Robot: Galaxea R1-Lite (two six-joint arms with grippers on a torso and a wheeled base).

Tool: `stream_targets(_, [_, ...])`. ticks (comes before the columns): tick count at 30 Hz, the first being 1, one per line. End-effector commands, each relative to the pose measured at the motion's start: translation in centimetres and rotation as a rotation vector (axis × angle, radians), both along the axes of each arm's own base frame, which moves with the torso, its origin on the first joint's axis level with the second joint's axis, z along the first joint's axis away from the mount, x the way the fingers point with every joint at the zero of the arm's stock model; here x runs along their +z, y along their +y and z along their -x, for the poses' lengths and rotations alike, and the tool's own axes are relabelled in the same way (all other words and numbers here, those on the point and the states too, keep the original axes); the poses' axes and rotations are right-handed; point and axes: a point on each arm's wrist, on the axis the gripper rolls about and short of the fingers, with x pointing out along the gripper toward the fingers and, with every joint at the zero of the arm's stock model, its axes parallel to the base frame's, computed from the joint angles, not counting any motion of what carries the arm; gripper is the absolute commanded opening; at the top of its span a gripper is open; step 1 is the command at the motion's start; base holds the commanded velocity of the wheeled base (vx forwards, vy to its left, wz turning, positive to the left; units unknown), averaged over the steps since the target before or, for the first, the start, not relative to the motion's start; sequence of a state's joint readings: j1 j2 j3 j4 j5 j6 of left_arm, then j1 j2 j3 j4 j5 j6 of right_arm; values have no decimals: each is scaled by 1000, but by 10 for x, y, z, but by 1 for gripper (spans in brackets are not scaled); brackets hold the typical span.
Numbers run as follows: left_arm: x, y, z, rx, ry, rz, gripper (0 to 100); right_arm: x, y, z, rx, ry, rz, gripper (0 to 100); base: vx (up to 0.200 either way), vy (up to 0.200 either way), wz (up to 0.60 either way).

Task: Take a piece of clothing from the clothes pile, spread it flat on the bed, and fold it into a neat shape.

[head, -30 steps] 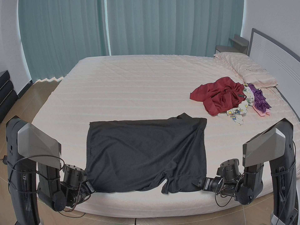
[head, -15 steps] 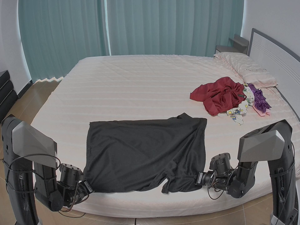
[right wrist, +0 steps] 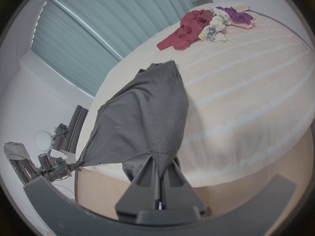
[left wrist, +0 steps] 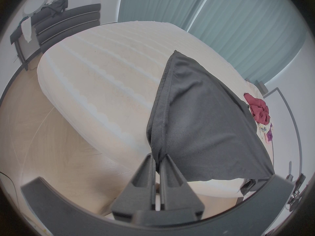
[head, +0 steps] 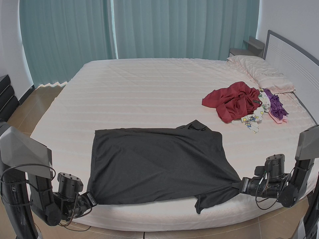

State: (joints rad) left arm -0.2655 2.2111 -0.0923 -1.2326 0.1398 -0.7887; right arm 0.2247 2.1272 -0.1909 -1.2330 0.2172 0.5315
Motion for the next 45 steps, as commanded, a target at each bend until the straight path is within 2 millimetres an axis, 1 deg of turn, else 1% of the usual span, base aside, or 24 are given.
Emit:
stream_targets(1, [19,2,14,-45,-27,-11,0,27,-18,24,1,-69,-11,0,0,0,0])
stream_targets(4, [17,3,18,-64,-2,-28,0,27,-22,32,4,-58,10,0,0,0,0])
stream_targets(7, [13,4,24,-82,44,-49,0,19,-25,41,21,-14,47,0,0,0,0])
stream_targets(8, [12,4,24,-83,47,-51,0,19,-25,42,24,-9,48,0,0,0,0])
stream_targets(9, [7,4,27,-102,85,-72,0,10,-25,43,32,32,61,0,0,0,0])
stream_targets(13, [-6,5,28,-110,147,-92,0,-6,-24,40,45,93,74,0,0,0,0])
stream_targets(16, [-11,5,30,-114,180,-103,0,-13,-22,40,57,128,82,0,0,0,0])
stream_targets(17, [-13,6,32,-125,198,-112,0,-19,-22,41,67,150,94,0,0,0,0])
stream_targets(18, [-14,6,33,-130,208,-117,0,-22,-22,40,75,161,103,100,0,0,0])
stream_targets(19, [-15,6,33,-132,214,-120,100,-26,-22,40,81,173,111,100,0,0,0])
stream_targets(21, [-15,6,33,-132,216,-121,100,-30,-22,39,85,180,118,100,0,0,0])
stream_targets(22, [-15,6,32,-132,210,-119,100,-34,-22,35,85,175,120,100,0,0,0])
stream_targets(26, [-15,6,32,-129,204,-118,100,-33,-22,28,77,128,116,100,0,0,0])
stream_targets(27, [-10,7,29,-119,171,-109,100,-30,-21,20,68,73,109,100,0,0,0])
stream_targets(32, [12,10,20,-103,23,-56,100,-23,-19,-3,54,-26,90,100,0,0,0])
stream_targets(33, [12,10,20,-103,23,-56,100,-23,-19,-3,54,-26,90,100,0,0,0])
stream_targets(34, [20,12,16,-99,-27,-29,100,-20,-16,-13,56,-64,85,100,0,0,0])
stream_targets(35, [24,14,14,-97,-49,-14,100,-19,-15,-18,57,-80,82,100,0,0,0])
stream_targets(38, [26,15,8,-82,-74,-5,100,-16,-12,-21,57,-97,69,100,0,0,0])
stream_targets(41, [29,19,-2,-49,-110,10,100,-14,-7,-22,19,-80,-3,100,0,0,0])
stream_targets(45, [29,18,-8,-12,-121,44,100,-15,-11,-25,-24,-64,-41,100,0,0,0])
